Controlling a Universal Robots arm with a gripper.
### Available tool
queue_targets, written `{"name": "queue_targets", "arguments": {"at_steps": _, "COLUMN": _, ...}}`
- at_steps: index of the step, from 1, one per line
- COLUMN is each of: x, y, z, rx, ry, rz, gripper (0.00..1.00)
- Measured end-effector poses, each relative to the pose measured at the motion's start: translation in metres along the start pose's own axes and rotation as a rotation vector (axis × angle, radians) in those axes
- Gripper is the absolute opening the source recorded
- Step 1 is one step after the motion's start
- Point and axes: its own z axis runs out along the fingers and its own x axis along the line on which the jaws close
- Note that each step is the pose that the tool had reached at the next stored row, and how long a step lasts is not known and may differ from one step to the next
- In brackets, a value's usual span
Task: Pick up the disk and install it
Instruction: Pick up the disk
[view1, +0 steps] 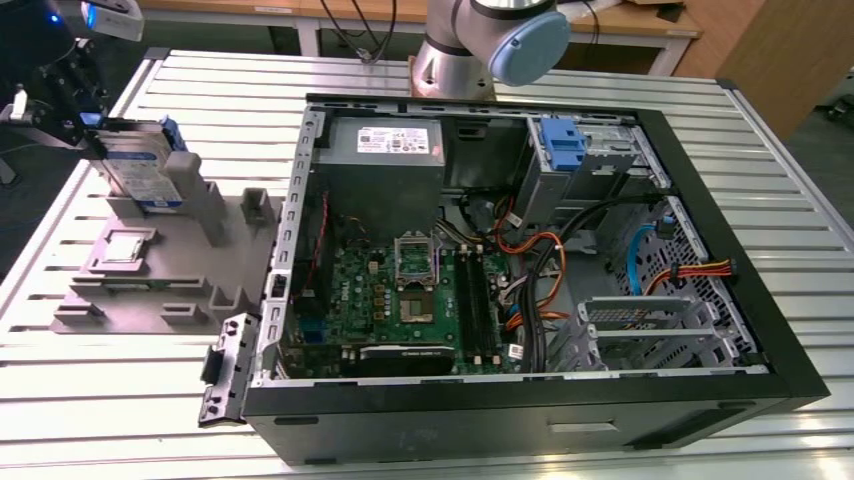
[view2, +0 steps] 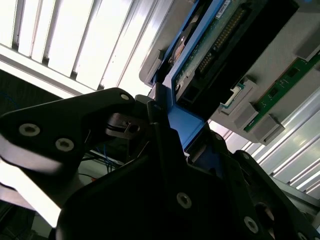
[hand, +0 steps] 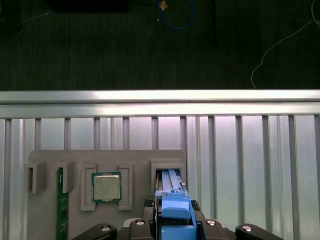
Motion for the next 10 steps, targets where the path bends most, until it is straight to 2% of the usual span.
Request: {"name": "queue_targets", "arguments": {"at_steps": 10, "x": 0.0, "y": 0.0, "z": 0.0, "rx": 0.0006, "ry": -0.0003, "rz": 0.01, "gripper": 0.37}}
